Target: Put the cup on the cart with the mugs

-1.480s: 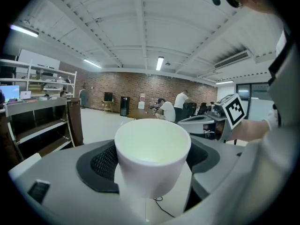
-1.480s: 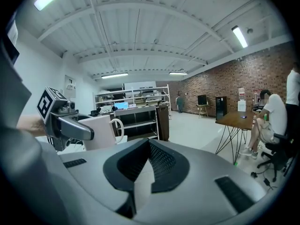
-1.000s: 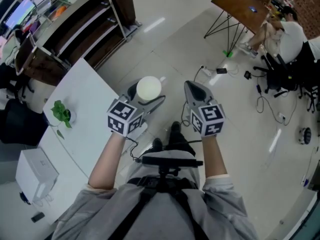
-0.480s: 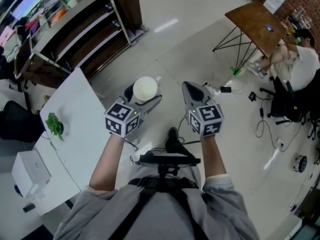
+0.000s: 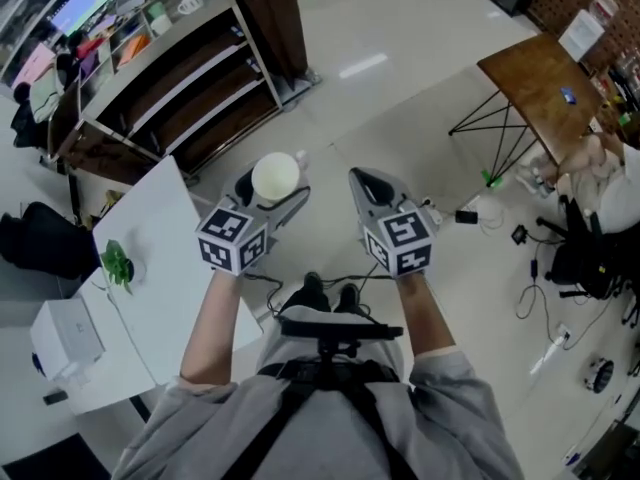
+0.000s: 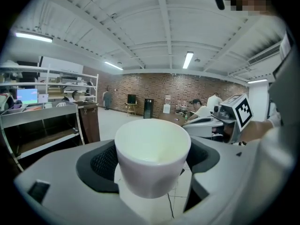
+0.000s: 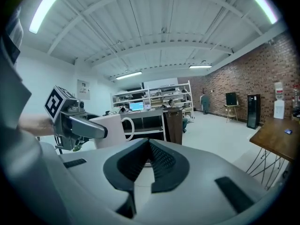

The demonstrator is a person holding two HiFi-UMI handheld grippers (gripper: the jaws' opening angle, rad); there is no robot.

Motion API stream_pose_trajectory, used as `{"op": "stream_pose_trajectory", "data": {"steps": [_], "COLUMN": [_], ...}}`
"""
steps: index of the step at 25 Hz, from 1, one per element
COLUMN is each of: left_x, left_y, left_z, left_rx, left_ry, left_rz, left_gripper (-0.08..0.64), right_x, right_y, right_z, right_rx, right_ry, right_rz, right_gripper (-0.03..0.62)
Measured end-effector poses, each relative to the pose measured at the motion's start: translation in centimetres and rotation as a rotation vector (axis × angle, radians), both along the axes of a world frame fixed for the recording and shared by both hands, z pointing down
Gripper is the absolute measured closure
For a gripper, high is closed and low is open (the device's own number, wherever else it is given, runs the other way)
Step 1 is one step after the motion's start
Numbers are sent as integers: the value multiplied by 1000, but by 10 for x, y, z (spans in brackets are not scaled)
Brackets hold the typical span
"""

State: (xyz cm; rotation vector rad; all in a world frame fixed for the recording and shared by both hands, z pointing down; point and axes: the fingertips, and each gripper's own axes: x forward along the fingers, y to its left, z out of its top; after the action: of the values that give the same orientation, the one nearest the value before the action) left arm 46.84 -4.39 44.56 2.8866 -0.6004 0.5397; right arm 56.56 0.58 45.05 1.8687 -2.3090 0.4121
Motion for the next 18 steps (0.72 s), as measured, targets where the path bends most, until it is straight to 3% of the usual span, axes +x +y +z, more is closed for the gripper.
{"op": "stream_pose_trajectory", "data": {"steps": [5,18], "left_x": [-9,-66], "left_y": [-54,-256], "left_z": [1,-5], "left_rx": [0,12], "left_ry": [-5,30], "left_rz": [-50,-169], "left_gripper": [132,132], "right_x": [-6,-65], "right_y": [-60,-280], "right_z": [3,-4], "right_rx": [-8,-19], "right_ry": [-8,45], "right_rz": [-52,-234], "right_gripper": [606,606]}}
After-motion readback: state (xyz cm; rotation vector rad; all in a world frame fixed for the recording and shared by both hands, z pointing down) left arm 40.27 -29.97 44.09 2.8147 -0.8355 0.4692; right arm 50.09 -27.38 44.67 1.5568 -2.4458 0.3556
